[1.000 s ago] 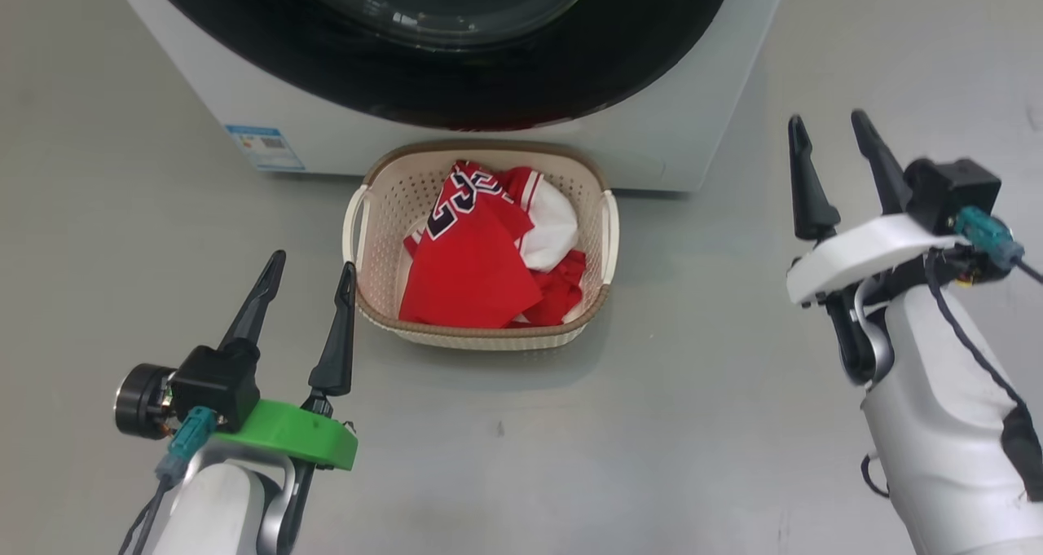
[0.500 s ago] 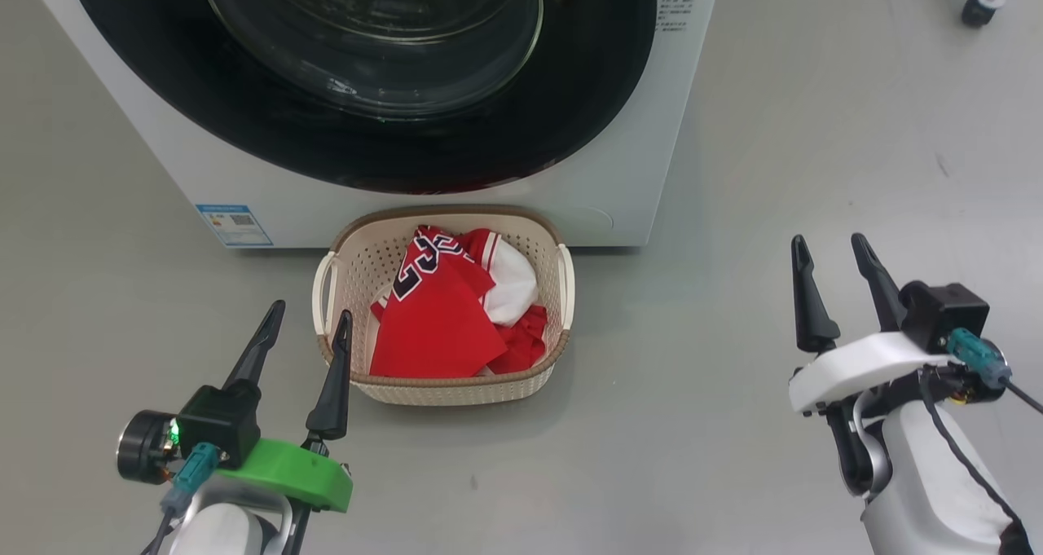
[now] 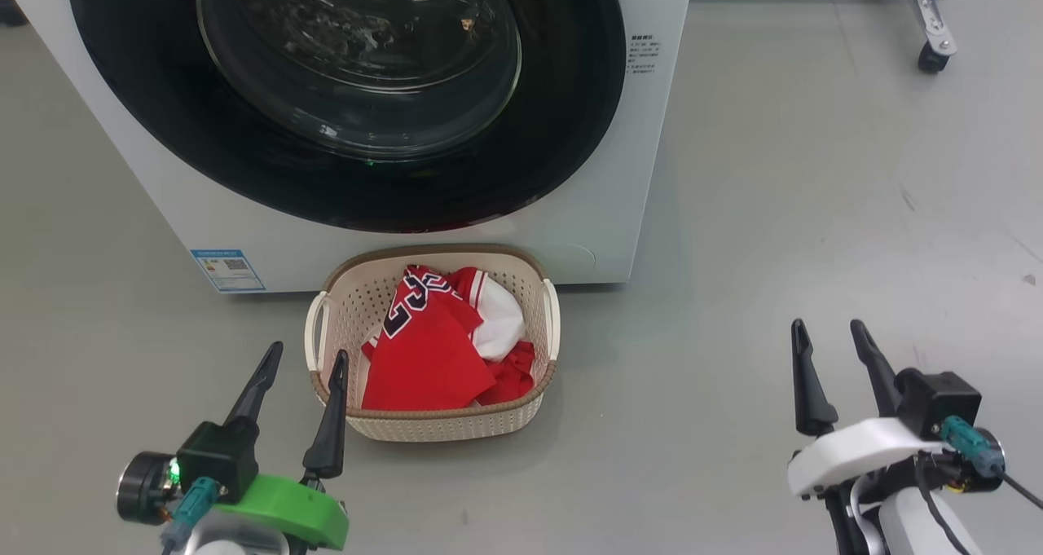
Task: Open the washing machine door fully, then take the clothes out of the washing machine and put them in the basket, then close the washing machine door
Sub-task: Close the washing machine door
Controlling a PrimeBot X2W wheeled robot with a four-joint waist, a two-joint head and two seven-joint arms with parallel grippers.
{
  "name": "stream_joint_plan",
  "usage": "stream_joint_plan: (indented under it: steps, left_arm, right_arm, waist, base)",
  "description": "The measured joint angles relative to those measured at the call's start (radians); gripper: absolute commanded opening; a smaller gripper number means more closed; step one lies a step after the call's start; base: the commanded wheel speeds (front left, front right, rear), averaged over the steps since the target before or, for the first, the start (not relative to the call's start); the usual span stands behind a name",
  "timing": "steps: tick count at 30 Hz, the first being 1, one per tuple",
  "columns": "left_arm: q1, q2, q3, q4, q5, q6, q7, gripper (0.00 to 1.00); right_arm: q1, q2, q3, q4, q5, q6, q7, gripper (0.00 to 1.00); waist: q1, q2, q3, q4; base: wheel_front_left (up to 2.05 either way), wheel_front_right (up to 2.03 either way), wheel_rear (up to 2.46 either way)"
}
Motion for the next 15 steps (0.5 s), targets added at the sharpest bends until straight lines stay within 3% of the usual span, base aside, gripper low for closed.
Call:
stream_joint_plan:
  steps: [15]
  left_arm:
    - [0.044, 0.001, 0.000, -0.015, -0.010, 0.004, 0.002, 1.00]
  right_arm:
    - [0.101, 0.002, 0.008, -0.086, 0.000, -0.018, 0.000, 1.00]
  waist:
    - [0.0000, 0.0000, -0.036, -0.008]
  base:
    - [0.00, 0.00, 0.00]
